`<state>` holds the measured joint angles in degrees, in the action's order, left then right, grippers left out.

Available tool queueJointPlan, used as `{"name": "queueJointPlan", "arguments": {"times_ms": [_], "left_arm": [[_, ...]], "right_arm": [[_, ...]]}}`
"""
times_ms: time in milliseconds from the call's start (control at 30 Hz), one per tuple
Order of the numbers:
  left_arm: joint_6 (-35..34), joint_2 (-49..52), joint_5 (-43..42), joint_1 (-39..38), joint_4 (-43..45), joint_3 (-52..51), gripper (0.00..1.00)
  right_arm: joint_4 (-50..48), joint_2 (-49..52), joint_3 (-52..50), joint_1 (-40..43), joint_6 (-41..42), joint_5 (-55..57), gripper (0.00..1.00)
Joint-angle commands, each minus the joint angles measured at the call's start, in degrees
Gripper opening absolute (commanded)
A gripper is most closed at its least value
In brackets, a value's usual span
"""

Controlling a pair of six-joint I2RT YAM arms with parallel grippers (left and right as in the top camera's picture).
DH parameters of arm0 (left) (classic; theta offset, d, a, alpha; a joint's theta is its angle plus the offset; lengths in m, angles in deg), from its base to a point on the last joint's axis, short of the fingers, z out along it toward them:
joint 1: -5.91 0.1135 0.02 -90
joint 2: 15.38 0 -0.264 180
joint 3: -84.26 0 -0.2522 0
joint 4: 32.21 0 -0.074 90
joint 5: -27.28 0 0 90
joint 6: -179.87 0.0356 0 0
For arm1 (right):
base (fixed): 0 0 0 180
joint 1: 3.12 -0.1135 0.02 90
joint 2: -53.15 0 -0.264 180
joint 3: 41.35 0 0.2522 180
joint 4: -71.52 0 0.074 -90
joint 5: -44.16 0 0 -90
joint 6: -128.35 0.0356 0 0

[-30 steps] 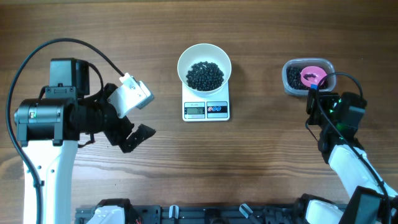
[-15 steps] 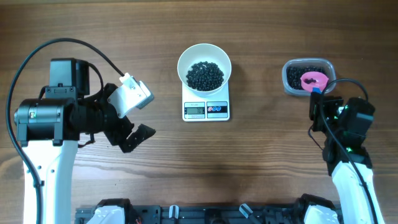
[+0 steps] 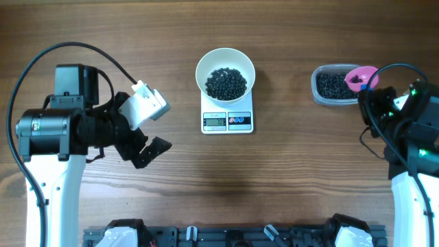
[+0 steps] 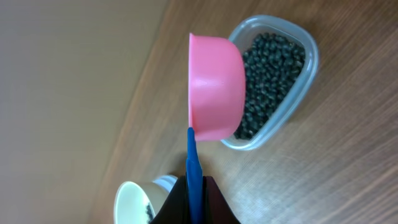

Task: Scoop item into bowl and weigh 150g on scale
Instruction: 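Push the pink scoop into the beans in the tub and scoop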

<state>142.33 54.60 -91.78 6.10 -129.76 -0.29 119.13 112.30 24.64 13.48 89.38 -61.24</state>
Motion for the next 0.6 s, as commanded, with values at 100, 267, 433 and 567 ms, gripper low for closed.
{"name": "queueJointPlan", "arguments": {"times_ms": [100,267,433,567], "left_arm": [[1.14,0.22,-1.11,0.31,-0.02,-0.15,1.00],[1.11,0.24,-1.11,0.31,-0.02,-0.15,1.00],[1.14,0.22,-1.11,0.31,-0.02,-0.15,1.00],[1.14,0.24,-1.11,0.31,-0.02,-0.15,1.00]], "right_arm": [[-0.13,2.80,0.59,0.13,-7.65,-0.37,0.04],[-0.48,9.64,0.59,0.13,-24.24,-0.52,0.05],[-5.29,11.61,0.63,0.13,-38.18,5.38,0.05],[-5.51,11.74,0.66,0.13,-46.97,7.56,0.05]]}}
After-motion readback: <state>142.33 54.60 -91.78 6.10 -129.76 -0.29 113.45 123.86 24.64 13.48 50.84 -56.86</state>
